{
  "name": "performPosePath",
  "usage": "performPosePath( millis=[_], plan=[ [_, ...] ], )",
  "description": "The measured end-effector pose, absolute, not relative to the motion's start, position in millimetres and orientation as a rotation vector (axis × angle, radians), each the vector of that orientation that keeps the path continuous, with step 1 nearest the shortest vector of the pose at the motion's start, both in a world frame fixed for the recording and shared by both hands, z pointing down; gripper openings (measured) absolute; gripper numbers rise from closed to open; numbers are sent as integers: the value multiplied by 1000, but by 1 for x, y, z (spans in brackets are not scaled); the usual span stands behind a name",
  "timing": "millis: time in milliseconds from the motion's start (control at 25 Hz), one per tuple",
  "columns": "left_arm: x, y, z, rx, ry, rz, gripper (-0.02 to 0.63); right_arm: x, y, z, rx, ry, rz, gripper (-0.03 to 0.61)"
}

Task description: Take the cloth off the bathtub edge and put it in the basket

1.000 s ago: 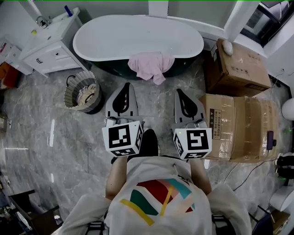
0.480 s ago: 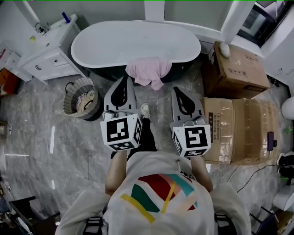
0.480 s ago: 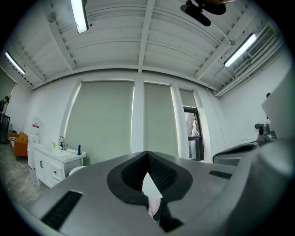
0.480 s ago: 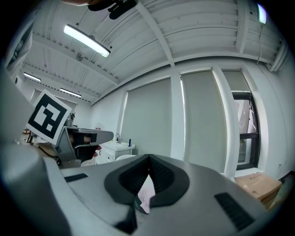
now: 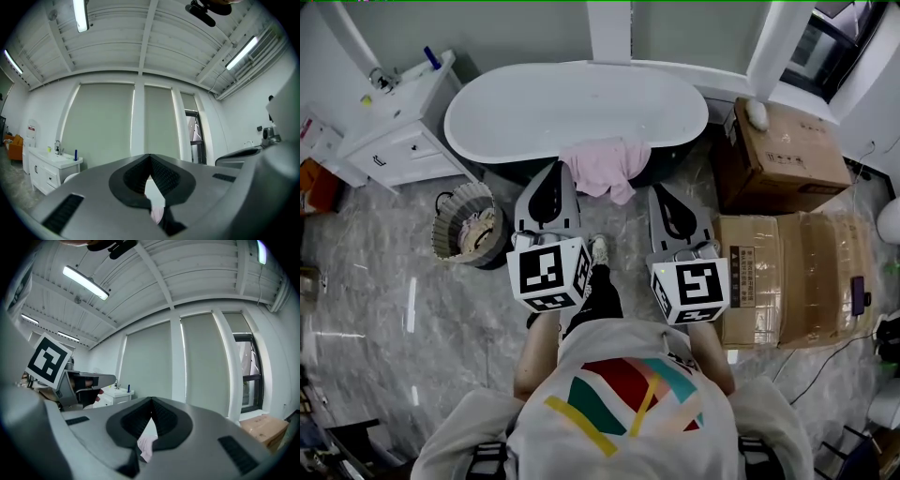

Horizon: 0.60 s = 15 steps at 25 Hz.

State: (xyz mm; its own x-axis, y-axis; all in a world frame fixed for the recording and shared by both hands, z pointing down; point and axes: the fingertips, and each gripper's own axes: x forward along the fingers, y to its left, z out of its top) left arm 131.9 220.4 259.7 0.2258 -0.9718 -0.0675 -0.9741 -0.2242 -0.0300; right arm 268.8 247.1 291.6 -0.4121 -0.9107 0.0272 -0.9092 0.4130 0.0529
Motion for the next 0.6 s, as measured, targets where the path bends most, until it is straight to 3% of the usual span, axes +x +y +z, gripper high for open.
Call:
performPosePath(
  millis=[600],
  plan=[
    [103,84,317,-2518,1985,-18,17,242,113,310,1642,-2525,-36,11]
  ],
)
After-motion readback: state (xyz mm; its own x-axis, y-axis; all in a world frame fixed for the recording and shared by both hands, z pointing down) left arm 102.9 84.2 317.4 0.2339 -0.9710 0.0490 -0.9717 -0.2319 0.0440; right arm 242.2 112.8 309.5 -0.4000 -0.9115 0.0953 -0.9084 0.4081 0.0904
